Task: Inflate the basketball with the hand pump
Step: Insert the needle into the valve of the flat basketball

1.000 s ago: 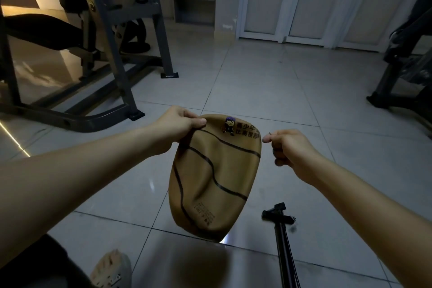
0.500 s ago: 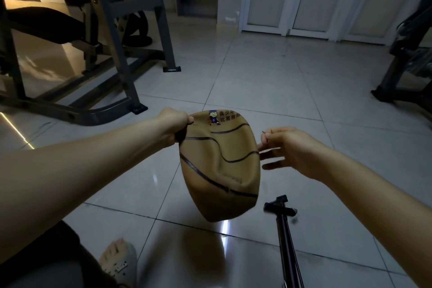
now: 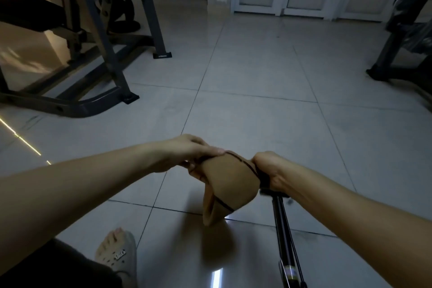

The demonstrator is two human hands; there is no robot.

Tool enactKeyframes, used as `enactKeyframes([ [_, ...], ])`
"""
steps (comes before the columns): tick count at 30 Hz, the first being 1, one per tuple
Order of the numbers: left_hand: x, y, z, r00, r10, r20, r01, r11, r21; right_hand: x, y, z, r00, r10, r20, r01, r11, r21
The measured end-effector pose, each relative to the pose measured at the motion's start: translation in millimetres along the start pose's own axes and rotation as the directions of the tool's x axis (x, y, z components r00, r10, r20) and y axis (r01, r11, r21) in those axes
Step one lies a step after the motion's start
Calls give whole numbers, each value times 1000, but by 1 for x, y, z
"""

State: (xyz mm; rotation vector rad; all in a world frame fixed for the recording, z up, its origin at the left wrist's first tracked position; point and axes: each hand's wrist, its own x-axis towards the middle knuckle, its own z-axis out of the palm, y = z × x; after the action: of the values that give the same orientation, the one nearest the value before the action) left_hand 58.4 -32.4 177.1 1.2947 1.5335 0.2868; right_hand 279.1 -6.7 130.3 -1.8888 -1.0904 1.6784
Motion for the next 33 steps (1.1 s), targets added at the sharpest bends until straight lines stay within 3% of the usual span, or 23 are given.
enactKeyframes([
  [5, 6, -24, 11, 998, 34, 45, -50, 909, 414, 11, 19, 8, 994, 81, 70, -78, 996, -43],
  [9, 13, -35, 13, 972, 230, 49, -197, 682, 704, 15, 20, 11, 986, 54, 155, -43, 997, -70],
  [12, 15, -37, 16, 925, 325, 197, -379, 745, 549, 13, 21, 13, 981, 45, 189, -29, 995, -91],
  [15, 15, -41, 24, 895, 388, 218, -445, 767, 462, 9, 26, 14, 965, 60, 256, -41, 996, -79],
  [20, 16, -34, 29, 869, 471, 153, -479, 724, 496, 4, 25, 10, 939, 89, 333, -79, 996, -44],
  [26, 12, -24, 36, 804, 565, 185, -553, 598, 580, -4, 15, 0, 966, 6, 260, 40, 984, -174],
  [30, 7, -12, 38, 825, 551, 124, -525, 666, 530, -6, 14, -5, 978, -24, 205, 35, 998, -50],
  [33, -1, -6, 39, 865, 455, 212, -502, 770, 395, -7, 14, -12, 984, -3, 180, -1, 1000, 26],
])
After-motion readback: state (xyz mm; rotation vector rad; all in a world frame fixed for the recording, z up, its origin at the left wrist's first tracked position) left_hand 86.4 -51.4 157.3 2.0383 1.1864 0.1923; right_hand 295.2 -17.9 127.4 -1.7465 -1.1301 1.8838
